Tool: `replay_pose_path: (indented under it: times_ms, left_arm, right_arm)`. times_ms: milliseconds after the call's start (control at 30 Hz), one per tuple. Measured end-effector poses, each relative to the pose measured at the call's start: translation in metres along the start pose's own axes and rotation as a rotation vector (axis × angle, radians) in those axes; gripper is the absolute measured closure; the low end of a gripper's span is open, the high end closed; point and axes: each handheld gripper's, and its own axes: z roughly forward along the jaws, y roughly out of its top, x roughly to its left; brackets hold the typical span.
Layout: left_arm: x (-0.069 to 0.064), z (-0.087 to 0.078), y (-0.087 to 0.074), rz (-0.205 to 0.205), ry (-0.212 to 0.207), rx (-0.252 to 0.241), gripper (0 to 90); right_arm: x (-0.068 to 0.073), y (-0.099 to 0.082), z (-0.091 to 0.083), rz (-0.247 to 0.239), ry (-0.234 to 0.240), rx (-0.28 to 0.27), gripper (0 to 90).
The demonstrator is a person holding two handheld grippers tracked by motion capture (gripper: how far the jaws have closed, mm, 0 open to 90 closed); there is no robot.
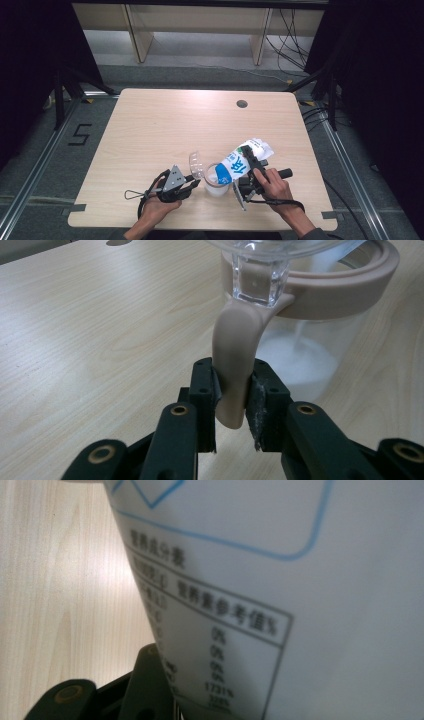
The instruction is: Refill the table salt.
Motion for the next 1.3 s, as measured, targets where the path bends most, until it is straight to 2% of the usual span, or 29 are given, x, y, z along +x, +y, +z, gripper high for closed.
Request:
replay_pose_path:
  times_ms: [133, 200, 233, 300, 367, 433, 500, 567, 633, 767, 800, 867, 933, 1300]
  left_arm:
    - [-0.0004, 0.0000, -0.0002, -0.010, -0.003, 0.002, 74.3]
    - [0.0002, -0.0001, 0.0000, -0.001, -0.005, 0.003, 74.3]
    - [-0.0004, 0.0001, -0.0002, -0.006, 0.001, -0.001, 74.3]
    - [-0.0004, -0.0001, -0.0002, -0.012, -0.003, 0.003, 74.3]
    - [-0.0006, 0.0000, -0.0003, -0.012, -0.001, 0.001, 74.3]
    - [-0.0005, 0.0000, -0.0002, -0.012, -0.001, 0.001, 74.3]
    - [-0.0010, 0.0001, -0.0004, -0.015, 0.003, 0.000, 74.3]
    - [0.0001, 0.0000, -0.0001, 0.000, -0.001, 0.000, 74.3]
    - [-0.0006, 0.0000, -0.0002, -0.014, -0.003, 0.002, 74.3]
    - [-0.0006, -0.0001, -0.0002, -0.013, -0.003, 0.003, 74.3]
    - [0.0002, 0.0000, 0.0000, 0.003, -0.002, 0.000, 74.3]
    - [0.0002, -0.0002, 0.0001, 0.001, -0.005, 0.002, 74.3]
    - [0.0000, 0.0000, 0.0001, 0.002, -0.001, 0.000, 74.3]
    - [0.0000, 0.0000, 0.0001, 0.000, -0.001, 0.001, 74.4]
  right_arm:
    - [0.0010, -0.0003, -0.0006, 0.018, -0.003, 0.006, 61.8]
    - [0.0013, -0.0001, -0.0015, 0.024, 0.005, 0.022, 61.9]
    - [0.0008, -0.0004, -0.0001, 0.015, -0.003, -0.001, 61.9]
    - [0.0005, 0.0000, -0.0010, 0.010, 0.008, 0.015, 62.0]
    - [-0.0005, -0.0002, 0.0006, -0.007, 0.001, -0.007, 62.0]
    - [-0.0008, 0.0001, -0.0005, -0.006, 0.010, 0.010, 62.1]
    - [0.0010, -0.0002, -0.0015, 0.022, 0.007, 0.021, 62.1]
    - [0.0005, -0.0001, -0.0010, 0.014, 0.005, 0.014, 62.2]
    - [0.0007, -0.0006, 0.0000, 0.016, -0.002, -0.001, 62.2]
    - [0.0007, -0.0003, -0.0013, 0.015, 0.010, 0.020, 62.3]
    - [0.0008, -0.0003, -0.0013, 0.015, 0.010, 0.019, 62.3]
    - [0.0013, -0.0006, -0.0005, 0.021, 0.001, 0.005, 62.3]
    - [0.0010, -0.0002, -0.0015, 0.020, 0.009, 0.022, 62.4]
    - [0.0000, -0.0009, -0.0003, 0.007, -0.009, 0.002, 62.5]
